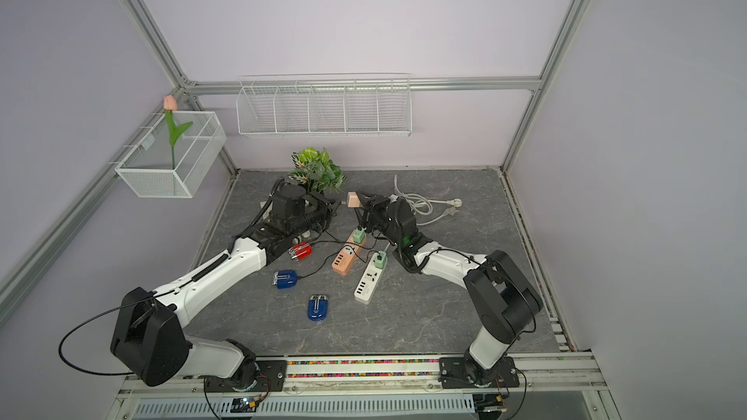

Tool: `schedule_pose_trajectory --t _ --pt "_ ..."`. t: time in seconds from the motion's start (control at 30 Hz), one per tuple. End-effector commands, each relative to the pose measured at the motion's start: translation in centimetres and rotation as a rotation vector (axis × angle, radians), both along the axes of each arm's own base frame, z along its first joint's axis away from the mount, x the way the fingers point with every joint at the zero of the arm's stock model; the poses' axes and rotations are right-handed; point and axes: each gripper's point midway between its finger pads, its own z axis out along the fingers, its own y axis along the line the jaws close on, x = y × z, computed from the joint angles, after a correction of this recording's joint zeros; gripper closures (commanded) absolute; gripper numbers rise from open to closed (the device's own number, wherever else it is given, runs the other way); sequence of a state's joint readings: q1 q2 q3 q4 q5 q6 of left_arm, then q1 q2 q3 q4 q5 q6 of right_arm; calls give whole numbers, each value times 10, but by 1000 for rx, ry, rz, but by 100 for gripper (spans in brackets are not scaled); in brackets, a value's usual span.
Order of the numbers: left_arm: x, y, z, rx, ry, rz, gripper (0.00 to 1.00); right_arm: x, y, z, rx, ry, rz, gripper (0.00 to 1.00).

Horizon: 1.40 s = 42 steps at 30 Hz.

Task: Charge the electric shaver
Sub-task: Insert the charging cable into the plug.

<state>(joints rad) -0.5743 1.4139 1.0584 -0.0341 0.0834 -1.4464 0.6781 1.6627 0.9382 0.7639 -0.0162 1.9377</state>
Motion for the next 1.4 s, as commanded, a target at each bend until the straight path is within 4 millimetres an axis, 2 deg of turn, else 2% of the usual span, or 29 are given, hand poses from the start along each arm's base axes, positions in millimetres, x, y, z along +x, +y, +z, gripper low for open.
schedule_pose_trajectory --t 0.0,0.43,0.63,0.87,0.97,1.13,1.37 --pt "4 -8 15 -13 -40 -21 100 -3 4 5 70 42 9 93" --pt "2 -13 12 -9 -36 -34 100 -5 9 4 81 52 6 93" --pt "0 -17 10 -9 -30 -44 100 2 9 13 114 28 -20 93" --pt "2 -19 9 -6 -29 -44 100 0 12 12 127 43 -15 93" --pt "1 -19 6 -1 -22 -46 100 2 10 19 146 34 -24 93" --pt "1 -17 3 17 -25 -39 100 -1 11 29 159 28 -16 93" --pt "10 -21 12 16 -63 -42 100 -10 15 24 162 66 1 93"
